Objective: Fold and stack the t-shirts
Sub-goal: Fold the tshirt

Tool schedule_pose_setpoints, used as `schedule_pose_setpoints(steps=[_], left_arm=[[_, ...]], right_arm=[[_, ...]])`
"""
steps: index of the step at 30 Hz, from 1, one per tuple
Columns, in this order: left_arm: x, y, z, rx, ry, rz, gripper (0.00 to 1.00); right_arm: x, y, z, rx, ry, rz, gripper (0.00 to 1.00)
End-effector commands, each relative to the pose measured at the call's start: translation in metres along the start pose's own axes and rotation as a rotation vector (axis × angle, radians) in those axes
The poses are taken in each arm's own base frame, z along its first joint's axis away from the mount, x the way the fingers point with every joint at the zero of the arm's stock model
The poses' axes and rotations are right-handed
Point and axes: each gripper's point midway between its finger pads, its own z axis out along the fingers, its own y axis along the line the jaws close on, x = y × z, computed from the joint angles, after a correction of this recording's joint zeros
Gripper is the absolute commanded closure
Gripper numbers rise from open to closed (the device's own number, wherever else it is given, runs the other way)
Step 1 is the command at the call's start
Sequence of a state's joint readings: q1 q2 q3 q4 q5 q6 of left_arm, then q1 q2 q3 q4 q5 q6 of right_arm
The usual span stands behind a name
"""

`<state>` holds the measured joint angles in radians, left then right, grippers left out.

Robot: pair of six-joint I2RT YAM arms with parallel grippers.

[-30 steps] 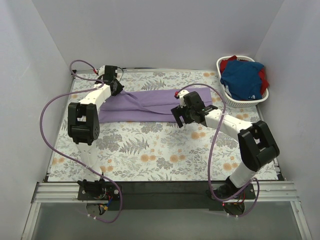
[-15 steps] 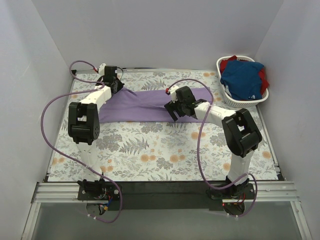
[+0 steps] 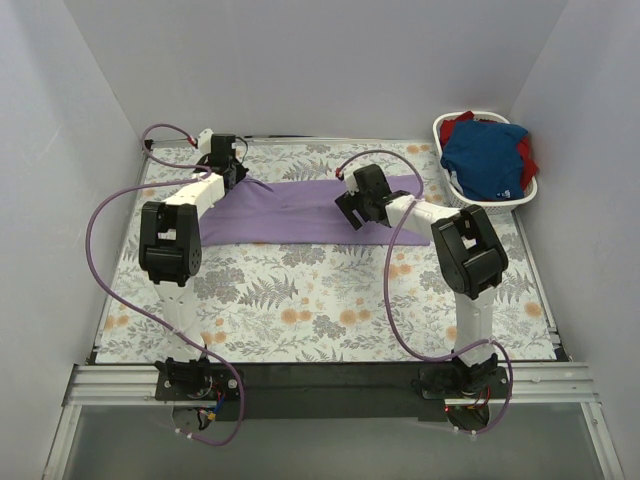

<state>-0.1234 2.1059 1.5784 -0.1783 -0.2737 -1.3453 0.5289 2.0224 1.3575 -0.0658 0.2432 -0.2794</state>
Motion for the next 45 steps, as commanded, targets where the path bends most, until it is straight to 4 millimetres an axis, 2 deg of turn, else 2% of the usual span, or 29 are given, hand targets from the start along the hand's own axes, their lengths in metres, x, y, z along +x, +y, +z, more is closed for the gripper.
schedule_pose_setpoints(steps=[1, 2, 4, 6, 7, 8, 9, 10, 13, 14, 15, 16, 17, 18, 21, 22, 23, 24, 25, 28, 30, 34, 41, 44, 45], left_arm=[[-0.017, 0.000, 0.001, -0.004, -0.054, -0.006, 0.99], [-0.017, 0.000, 0.001, -0.004, -0.054, -0.008, 0.98], [-0.020, 0.000, 0.000, -0.003, -0.064, -0.003, 0.89], [-0.025, 0.000, -0.001, -0.005, -0.077, 0.002, 0.72], [-0.031, -0.002, -0.006, -0.001, -0.088, -0.001, 0.66], [-0.033, -0.002, -0.009, 0.002, -0.091, 0.000, 0.59], [-0.038, -0.001, -0.012, -0.001, -0.102, -0.003, 0.52], [-0.050, -0.003, -0.022, 0.010, -0.124, -0.007, 0.41], [-0.057, 0.009, -0.039, -0.015, -0.139, -0.015, 0.33], [-0.066, 0.012, -0.056, -0.018, -0.152, -0.029, 0.28], [-0.056, 0.025, -0.059, -0.048, -0.133, -0.029, 0.25], [-0.053, 0.037, -0.064, -0.072, -0.126, -0.037, 0.25], [-0.056, 0.042, -0.081, -0.075, -0.129, -0.065, 0.25], [-0.038, 0.068, -0.081, -0.127, -0.090, -0.075, 0.25], [-0.023, 0.105, -0.099, -0.196, -0.051, -0.150, 0.25], [-0.013, 0.139, -0.100, -0.266, -0.025, -0.186, 0.25], [-0.002, 0.153, -0.104, -0.292, 0.009, -0.216, 0.25], [-0.006, 0.169, -0.108, -0.318, 0.002, -0.266, 0.25], [0.010, 0.185, -0.110, -0.345, 0.036, -0.282, 0.25], [0.022, 0.201, -0.112, -0.349, 0.091, -0.345, 0.25], [0.031, 0.204, -0.111, -0.347, 0.122, -0.362, 0.26], [0.032, 0.196, -0.108, -0.305, 0.146, -0.380, 0.26], [0.033, 0.192, -0.103, -0.289, 0.151, -0.394, 0.26], [0.046, 0.196, -0.097, -0.302, 0.191, -0.394, 0.31], [0.050, 0.197, -0.095, -0.306, 0.205, -0.389, 0.37]], right_arm=[[-0.020, -0.040, 0.005, 0.110, -0.056, 0.038, 0.05], [-0.019, -0.045, 0.005, 0.121, -0.052, 0.044, 0.04], [-0.016, -0.057, 0.002, 0.144, -0.049, 0.078, 0.05], [-0.013, -0.064, -0.007, 0.146, -0.055, 0.114, 0.05], [-0.012, -0.064, -0.010, 0.140, -0.060, 0.150, 0.05], [-0.003, -0.063, -0.013, 0.131, -0.051, 0.171, 0.05], [-0.006, -0.067, -0.023, 0.124, -0.069, 0.199, 0.06], [-0.004, -0.067, -0.027, 0.117, -0.075, 0.246, 0.06], [0.013, -0.065, -0.044, 0.073, -0.067, 0.339, 0.08], [0.016, -0.063, -0.048, 0.059, -0.069, 0.391, 0.09], [0.027, -0.063, -0.056, 0.048, -0.059, 0.406, 0.09], [0.028, -0.057, -0.059, 0.011, -0.065, 0.445, 0.10], [0.031, -0.054, -0.062, -0.005, -0.063, 0.484, 0.12], [0.039, -0.048, -0.066, -0.043, -0.059, 0.507, 0.13], [0.045, -0.044, -0.073, -0.097, -0.060, 0.567, 0.17], [0.051, -0.036, -0.073, -0.131, -0.049, 0.575, 0.18], [0.053, -0.036, -0.073, -0.139, -0.047, 0.585, 0.20], [0.057, -0.036, -0.074, -0.143, -0.041, 0.602, 0.21], [0.061, -0.033, -0.074, -0.158, -0.032, 0.609, 0.23], [0.066, -0.030, -0.073, -0.182, -0.029, 0.638, 0.25], [0.071, -0.027, -0.072, -0.205, -0.018, 0.655, 0.28], [0.078, -0.023, -0.071, -0.230, -0.003, 0.682, 0.32], [0.076, -0.027, -0.068, -0.242, -0.028, 0.704, 0.34], [0.076, -0.028, -0.067, -0.244, -0.030, 0.720, 0.34], [0.077, -0.029, -0.067, -0.241, -0.029, 0.731, 0.34]])
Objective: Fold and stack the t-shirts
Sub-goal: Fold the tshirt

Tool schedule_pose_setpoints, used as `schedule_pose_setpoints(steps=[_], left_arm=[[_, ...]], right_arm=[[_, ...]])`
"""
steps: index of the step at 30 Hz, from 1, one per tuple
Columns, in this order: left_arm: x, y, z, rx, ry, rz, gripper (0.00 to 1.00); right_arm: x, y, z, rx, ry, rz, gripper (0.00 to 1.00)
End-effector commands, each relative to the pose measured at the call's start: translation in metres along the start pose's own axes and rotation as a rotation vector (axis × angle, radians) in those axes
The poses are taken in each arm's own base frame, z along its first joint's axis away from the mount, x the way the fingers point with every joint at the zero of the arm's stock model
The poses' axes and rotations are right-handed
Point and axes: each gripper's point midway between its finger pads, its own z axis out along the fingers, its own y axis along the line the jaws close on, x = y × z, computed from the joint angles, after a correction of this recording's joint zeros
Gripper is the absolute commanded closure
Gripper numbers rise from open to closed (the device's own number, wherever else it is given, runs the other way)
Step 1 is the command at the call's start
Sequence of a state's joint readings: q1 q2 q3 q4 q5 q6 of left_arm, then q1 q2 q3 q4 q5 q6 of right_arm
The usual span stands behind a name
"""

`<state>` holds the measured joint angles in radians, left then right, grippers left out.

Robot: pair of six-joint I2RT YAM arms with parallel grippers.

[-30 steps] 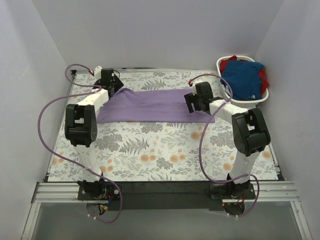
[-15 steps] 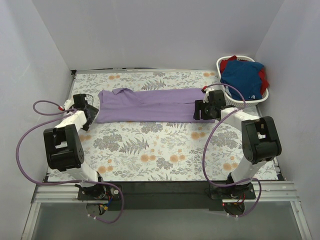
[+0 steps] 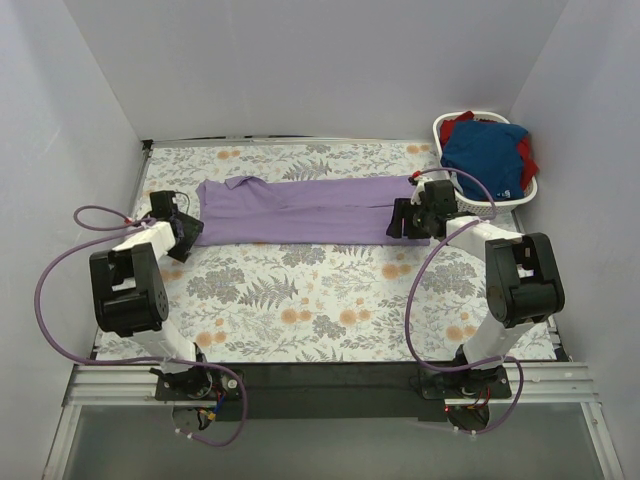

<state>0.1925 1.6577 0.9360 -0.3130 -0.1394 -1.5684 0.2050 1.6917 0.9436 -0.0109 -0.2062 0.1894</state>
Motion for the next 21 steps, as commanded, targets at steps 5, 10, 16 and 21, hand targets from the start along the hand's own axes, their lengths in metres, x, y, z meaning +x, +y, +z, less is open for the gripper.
schedule_pose_setpoints(steps=[5, 10, 16, 21], left_arm=[[0.002, 0.002, 0.007, -0.021, 0.014, 0.019, 0.64], [0.004, 0.016, 0.005, -0.092, 0.017, 0.047, 1.00], [0.014, 0.047, -0.005, -0.186, 0.035, 0.057, 1.00], [0.051, 0.086, -0.034, -0.199, 0.103, 0.004, 1.00]], right_arm=[[0.012, -0.023, -0.001, 0.019, -0.010, 0.100, 0.34], [0.033, -0.047, -0.003, 0.053, 0.024, 0.216, 0.34], [0.072, -0.072, -0.018, 0.079, 0.078, 0.418, 0.34], [0.118, -0.078, -0.061, 0.161, 0.115, 0.511, 0.32]])
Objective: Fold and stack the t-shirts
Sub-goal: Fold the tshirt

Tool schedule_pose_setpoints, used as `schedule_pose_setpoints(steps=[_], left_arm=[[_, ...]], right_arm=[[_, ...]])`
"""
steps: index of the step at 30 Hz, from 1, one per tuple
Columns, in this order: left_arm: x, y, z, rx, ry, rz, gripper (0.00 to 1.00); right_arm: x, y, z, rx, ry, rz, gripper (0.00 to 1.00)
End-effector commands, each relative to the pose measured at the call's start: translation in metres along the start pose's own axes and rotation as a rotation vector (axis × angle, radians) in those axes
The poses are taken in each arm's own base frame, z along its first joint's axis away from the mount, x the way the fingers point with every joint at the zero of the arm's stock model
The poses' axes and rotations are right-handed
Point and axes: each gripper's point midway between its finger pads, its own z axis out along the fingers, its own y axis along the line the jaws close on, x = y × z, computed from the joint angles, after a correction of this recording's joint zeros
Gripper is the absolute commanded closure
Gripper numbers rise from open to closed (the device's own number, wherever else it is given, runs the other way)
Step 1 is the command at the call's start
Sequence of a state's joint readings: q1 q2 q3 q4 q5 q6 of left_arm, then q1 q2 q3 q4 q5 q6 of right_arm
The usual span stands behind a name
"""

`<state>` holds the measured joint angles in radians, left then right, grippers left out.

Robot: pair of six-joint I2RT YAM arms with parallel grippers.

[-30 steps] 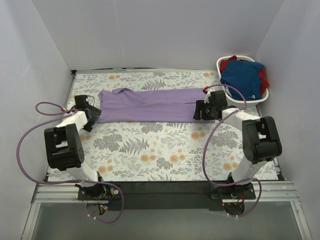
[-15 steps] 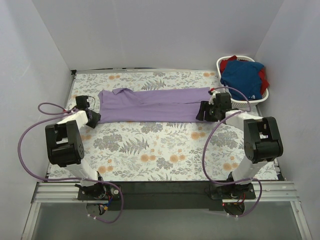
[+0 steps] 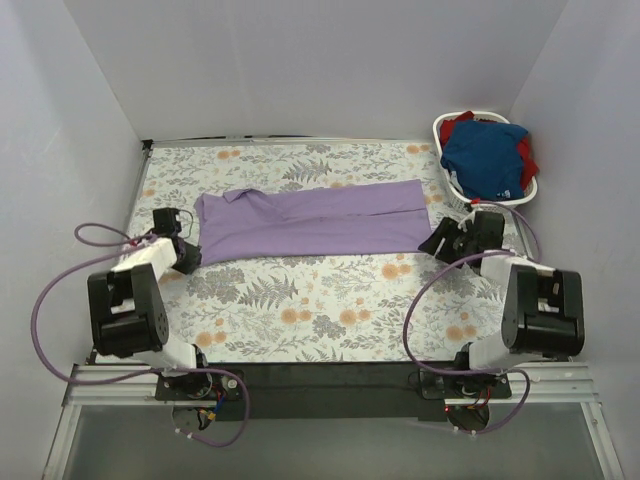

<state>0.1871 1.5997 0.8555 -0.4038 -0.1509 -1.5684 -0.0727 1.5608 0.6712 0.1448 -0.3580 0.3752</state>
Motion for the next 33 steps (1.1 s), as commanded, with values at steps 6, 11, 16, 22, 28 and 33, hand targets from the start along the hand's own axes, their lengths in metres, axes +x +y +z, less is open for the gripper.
schedule_pose_setpoints(steps=[6, 11, 16, 22, 28, 33], left_arm=[[0.062, 0.084, -0.050, -0.039, 0.061, -0.113, 0.90], [0.038, 0.077, -0.074, 0.023, -0.051, -0.119, 0.61], [-0.007, 0.055, -0.103, 0.051, -0.188, -0.084, 0.39], [-0.041, 0.029, -0.126, 0.142, -0.311, -0.008, 0.35], [-0.038, 0.010, -0.120, 0.213, -0.310, 0.105, 0.34], [-0.029, -0.001, -0.113, 0.230, -0.296, 0.186, 0.31]], right_arm=[[0.069, -0.044, -0.070, 0.222, 0.042, 0.116, 0.28], [0.035, 0.007, -0.083, 0.071, -0.062, -0.054, 0.29], [0.017, 0.068, -0.067, -0.057, -0.042, -0.252, 0.30], [-0.028, 0.096, -0.023, -0.063, -0.097, -0.315, 0.33], [-0.052, 0.078, 0.027, 0.057, -0.072, -0.321, 0.34], [-0.026, 0.025, 0.048, 0.256, 0.041, -0.297, 0.33]])
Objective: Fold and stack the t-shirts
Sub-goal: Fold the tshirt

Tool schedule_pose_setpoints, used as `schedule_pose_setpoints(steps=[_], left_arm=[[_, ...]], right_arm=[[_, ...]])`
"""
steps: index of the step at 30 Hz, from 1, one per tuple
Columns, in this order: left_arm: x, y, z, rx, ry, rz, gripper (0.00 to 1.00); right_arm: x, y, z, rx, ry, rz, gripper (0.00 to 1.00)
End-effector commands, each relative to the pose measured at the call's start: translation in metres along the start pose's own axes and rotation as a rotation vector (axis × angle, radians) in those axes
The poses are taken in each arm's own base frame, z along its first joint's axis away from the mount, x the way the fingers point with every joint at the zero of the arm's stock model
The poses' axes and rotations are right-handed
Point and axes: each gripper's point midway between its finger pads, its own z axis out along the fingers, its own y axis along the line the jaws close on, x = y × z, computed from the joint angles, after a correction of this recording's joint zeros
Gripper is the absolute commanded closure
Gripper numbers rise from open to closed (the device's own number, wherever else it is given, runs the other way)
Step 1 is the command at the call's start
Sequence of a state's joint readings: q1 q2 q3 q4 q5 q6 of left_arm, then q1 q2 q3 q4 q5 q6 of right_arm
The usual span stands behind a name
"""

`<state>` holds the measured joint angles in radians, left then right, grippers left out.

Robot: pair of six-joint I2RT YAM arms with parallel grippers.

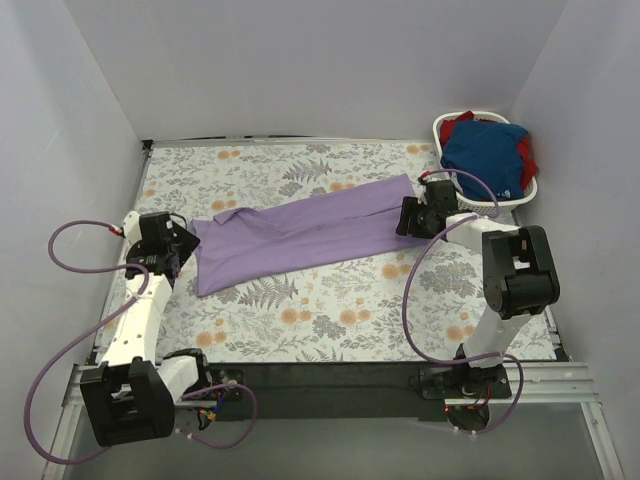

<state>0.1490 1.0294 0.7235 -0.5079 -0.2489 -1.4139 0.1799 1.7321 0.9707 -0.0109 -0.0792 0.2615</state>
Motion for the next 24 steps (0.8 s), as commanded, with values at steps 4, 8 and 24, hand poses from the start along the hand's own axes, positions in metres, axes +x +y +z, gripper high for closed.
schedule_pose_setpoints(steps=[4, 8, 24], left_arm=[[0.003, -0.011, 0.006, 0.023, -0.005, 0.105, 0.31], [0.013, -0.011, 0.005, 0.025, 0.003, 0.141, 0.31], [0.035, -0.039, -0.002, 0.168, 0.075, 0.185, 0.31]], right_arm=[[0.050, -0.041, -0.001, 0.200, 0.154, 0.009, 0.32], [0.099, -0.068, -0.026, 0.296, 0.251, 0.035, 0.30], [0.043, -0.029, -0.106, 0.076, 0.051, 0.027, 0.30]])
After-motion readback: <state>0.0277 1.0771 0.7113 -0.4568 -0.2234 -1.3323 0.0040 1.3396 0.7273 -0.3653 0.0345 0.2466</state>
